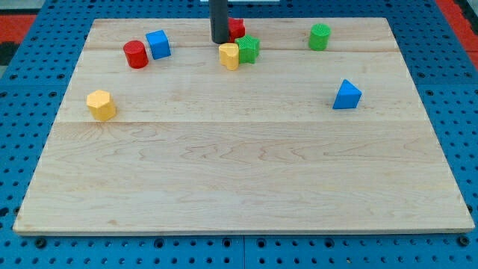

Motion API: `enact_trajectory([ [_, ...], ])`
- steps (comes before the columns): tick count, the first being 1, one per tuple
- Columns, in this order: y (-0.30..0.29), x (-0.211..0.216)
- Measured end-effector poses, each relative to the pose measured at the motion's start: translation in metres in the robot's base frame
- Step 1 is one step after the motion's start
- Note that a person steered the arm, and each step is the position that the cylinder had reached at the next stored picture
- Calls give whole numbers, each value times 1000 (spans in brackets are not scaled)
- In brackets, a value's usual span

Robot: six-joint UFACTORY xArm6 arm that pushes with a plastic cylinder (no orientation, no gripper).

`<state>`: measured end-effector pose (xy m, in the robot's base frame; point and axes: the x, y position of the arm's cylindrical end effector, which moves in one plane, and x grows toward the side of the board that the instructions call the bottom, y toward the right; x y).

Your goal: Touch the bottom side of the red circle

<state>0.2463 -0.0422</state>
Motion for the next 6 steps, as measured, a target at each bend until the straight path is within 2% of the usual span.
enact_trajectory([
  [3, -34, 0],
  [4, -37, 17],
  [5, -61, 55],
  [6, -115, 74],
])
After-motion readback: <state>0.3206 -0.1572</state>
